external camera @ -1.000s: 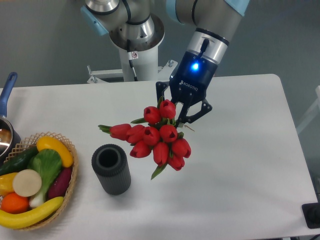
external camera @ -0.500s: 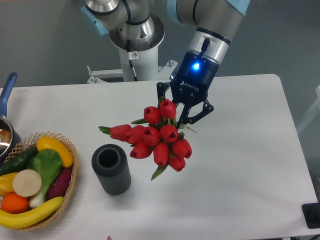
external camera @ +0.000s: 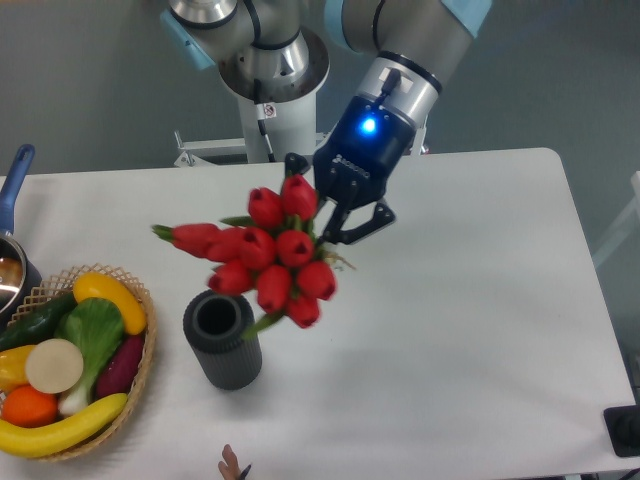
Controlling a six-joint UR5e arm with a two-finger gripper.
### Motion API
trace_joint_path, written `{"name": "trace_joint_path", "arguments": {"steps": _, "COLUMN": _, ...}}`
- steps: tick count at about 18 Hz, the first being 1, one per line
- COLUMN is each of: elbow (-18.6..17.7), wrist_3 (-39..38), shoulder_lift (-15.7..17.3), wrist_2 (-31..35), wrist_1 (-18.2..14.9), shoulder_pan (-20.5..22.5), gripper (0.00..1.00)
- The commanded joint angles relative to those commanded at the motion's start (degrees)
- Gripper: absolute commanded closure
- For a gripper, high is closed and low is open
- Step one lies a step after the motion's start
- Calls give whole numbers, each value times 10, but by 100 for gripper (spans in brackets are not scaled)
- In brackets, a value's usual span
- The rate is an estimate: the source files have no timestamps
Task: Insert the flowers into the vase
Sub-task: 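Move the gripper with the tulips over the black vase, stems down, then lower the tulip stems into the black vase opening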
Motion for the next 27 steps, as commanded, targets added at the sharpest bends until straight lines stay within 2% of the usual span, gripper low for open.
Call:
{"name": "trace_joint_path", "arguments": {"steps": 7, "elbow": 6, "wrist_3": 3, "shoulder_lift": -31, "wrist_2": -35, "wrist_1": 15, "shoulder_pan": -54, "gripper": 72}}
{"name": "trace_joint_path", "arguments": {"steps": 11, "elbow": 11, "wrist_3": 19, "shoulder_lift": -47, "wrist_2": -67, "wrist_1": 27, "shoulder_pan": -59, "gripper": 72}}
{"name": "trace_joint_path", "arguments": {"steps": 14, "elbow": 23, "wrist_3": 32, "shoulder_lift": -69, "wrist_2": -70, "wrist_1": 27, "shoulder_pan": -80, "gripper": 72}}
{"name": "trace_joint_path", "arguments": {"steps": 18, "elbow": 31, "wrist_3": 32, "shoulder_lift": -79, "wrist_2": -71, "wrist_1": 26, "shoulder_pan": -82, "gripper": 72}}
{"name": "trace_joint_path", "arguments": {"steps": 27, "elbow": -1, "wrist_3": 33, "shoulder_lift": -83, "wrist_2": -70, "wrist_1": 26, "shoulder_pan": -73, "gripper": 72}}
